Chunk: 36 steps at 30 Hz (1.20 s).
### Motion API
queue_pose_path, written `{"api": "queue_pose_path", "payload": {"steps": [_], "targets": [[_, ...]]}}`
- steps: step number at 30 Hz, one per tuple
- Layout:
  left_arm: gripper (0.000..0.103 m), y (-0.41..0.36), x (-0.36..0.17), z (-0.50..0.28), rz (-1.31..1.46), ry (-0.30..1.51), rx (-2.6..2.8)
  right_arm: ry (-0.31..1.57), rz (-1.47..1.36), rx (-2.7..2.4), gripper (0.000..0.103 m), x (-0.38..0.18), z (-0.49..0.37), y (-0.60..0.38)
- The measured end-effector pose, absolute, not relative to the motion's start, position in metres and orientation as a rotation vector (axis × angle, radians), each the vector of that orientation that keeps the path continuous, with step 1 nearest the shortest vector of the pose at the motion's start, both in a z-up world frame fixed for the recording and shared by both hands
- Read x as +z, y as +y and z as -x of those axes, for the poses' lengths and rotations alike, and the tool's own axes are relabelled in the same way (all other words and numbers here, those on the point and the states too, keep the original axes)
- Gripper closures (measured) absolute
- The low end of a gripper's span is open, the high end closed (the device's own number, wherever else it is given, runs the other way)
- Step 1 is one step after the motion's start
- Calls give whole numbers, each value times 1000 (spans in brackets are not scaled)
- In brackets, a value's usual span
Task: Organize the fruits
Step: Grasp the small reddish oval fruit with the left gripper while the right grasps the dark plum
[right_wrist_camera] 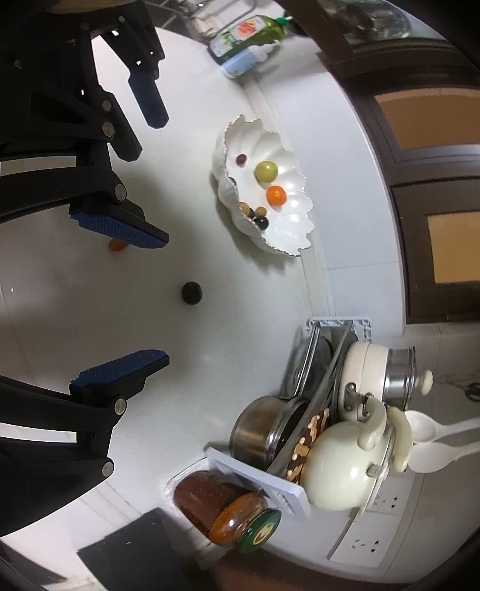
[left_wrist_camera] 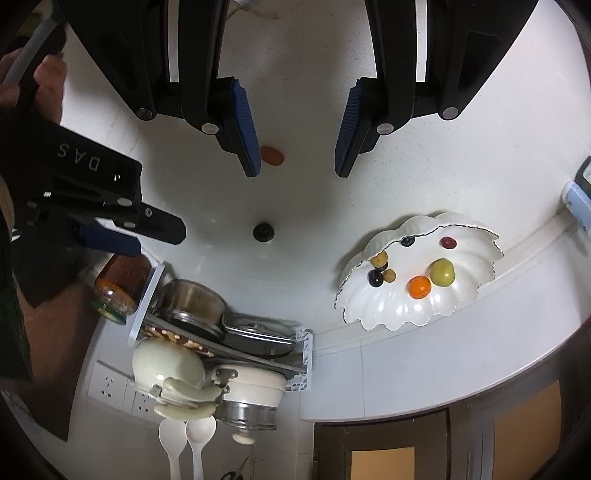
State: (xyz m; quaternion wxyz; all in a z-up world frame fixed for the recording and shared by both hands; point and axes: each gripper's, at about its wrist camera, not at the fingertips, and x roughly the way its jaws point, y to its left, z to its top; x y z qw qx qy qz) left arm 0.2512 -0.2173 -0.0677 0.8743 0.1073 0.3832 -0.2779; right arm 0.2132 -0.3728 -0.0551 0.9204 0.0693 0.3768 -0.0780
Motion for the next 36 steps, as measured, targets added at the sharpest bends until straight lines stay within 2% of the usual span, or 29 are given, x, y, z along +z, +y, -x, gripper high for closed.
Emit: {"api": "queue_pose_path", "payload": {"steps": [20, 36], "targets": [[62, -234, -119, -258, -271, 909, -597, 897, -87, -74, 45, -94, -237, -372], [62, -250, -147, -277, -234, 914, -615, 930, -92, -22, 45, -124, -266, -380]]}}
